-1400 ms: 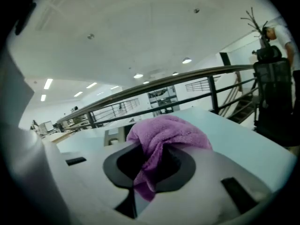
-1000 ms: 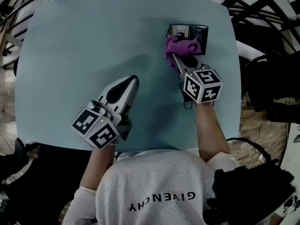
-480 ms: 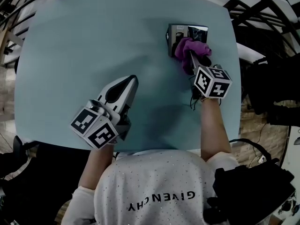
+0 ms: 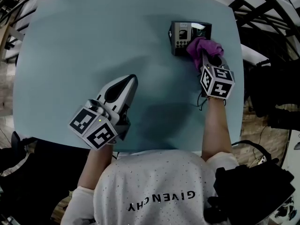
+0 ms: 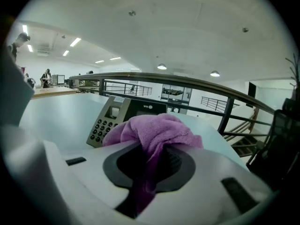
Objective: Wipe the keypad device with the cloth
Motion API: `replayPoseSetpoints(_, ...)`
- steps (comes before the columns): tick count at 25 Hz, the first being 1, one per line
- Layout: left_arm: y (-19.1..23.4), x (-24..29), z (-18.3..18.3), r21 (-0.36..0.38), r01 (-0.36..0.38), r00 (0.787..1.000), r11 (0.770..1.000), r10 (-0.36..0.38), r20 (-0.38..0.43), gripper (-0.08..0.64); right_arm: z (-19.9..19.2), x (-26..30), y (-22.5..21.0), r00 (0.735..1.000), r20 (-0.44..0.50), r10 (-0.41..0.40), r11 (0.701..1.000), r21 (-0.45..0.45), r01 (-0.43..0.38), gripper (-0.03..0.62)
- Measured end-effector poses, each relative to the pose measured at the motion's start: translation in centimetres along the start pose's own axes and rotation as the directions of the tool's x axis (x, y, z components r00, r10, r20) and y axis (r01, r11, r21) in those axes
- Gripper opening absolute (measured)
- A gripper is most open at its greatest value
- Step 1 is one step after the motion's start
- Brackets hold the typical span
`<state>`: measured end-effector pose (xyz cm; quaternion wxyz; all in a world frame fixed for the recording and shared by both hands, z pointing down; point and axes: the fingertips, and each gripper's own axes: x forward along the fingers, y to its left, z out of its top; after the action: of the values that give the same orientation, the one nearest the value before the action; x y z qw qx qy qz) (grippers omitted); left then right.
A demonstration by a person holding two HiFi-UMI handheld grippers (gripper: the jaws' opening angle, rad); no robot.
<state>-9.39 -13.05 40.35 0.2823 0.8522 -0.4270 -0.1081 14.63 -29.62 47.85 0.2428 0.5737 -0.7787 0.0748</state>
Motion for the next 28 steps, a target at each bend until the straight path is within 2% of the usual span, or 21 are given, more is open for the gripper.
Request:
replayPoseSetpoints(7, 0.3, 0.2, -0.6, 0.006, -0.009, 1.000, 1.000, 0.009, -0.005, 0.000, -1.1, 0.6, -3.2, 0.999, -0.018, -0.041, 0.983, 0.180, 0.043, 0.057)
replayPoseSetpoints(11, 0.3, 0.1, -0.7, 0.004, -0.021, 1.000, 1.000, 0.021, -0.004, 0.000, -2.1, 0.8, -5.2, 0.995, -0.058, -0.075, 0.971, 0.223, 0.086, 0.055)
replayPoseSetpoints(13, 0.3, 0.2, -0.7, 0.005, -0.027, 1.000, 1.000, 0.027, -0.002, 0.000, -2.2, 0.8, -5.3, 0.996, -0.055, -0.069, 0.967, 0.243, 0.080, 0.057)
replayPoseSetpoints(15, 0.1, 0.2, -0.6, 0.007, -0.030, 1.000, 1.000, 0.030, -0.002, 0.000, -0.8, 0.1, -4.2, 1.000, 0.007, -0.029, 0.970, 0.243, 0.027, 0.055)
replayPoseSetpoints(17, -0.3, 0.3, -0.7, 0.008, -0.029, 1.000, 1.000, 0.030, -0.008, 0.000, 1.9, -1.1, -1.4, 0.988, 0.131, 0.081, 0.972, 0.209, -0.107, 0.055)
replayPoseSetpoints(19, -0.8, 0.6, -0.9, 0.009, -0.030, 0.999, 1.000, 0.030, -0.018, 0.000, 4.3, -2.3, 2.9, 0.942, 0.226, 0.250, 0.951, 0.126, -0.283, 0.055)
replayPoseSetpoints(21, -1.5, 0.6, -1.0, 0.007, -0.035, 0.999, 0.999, 0.035, -0.027, 0.000, 5.0, -3.1, 7.3, 0.884, 0.229, 0.407, 0.906, 0.024, -0.424, 0.055)
replayPoseSetpoints(23, -2.3, 0.6, -0.9, 0.003, -0.037, 0.999, 0.999, 0.038, -0.036, 0.000, 4.2, -3.6, 10.6, 0.850, 0.168, 0.499, 0.866, -0.061, -0.497, 0.055)
replayPoseSetpoints(25, -3.0, 0.7, -0.5, 0.001, -0.035, 0.998, 0.999, 0.035, -0.042, 0.000, 2.7, -3.4, 12.1, 0.850, 0.086, 0.519, 0.853, -0.118, -0.509, 0.055)
replayPoseSetpoints(28, -3.7, 1.3, 0.5, 0.005, -0.026, 0.999, 1.000, 0.026, -0.047, 0.000, 1.0, -2.7, 11.6, 0.879, -0.009, 0.476, 0.865, -0.178, -0.470, 0.055)
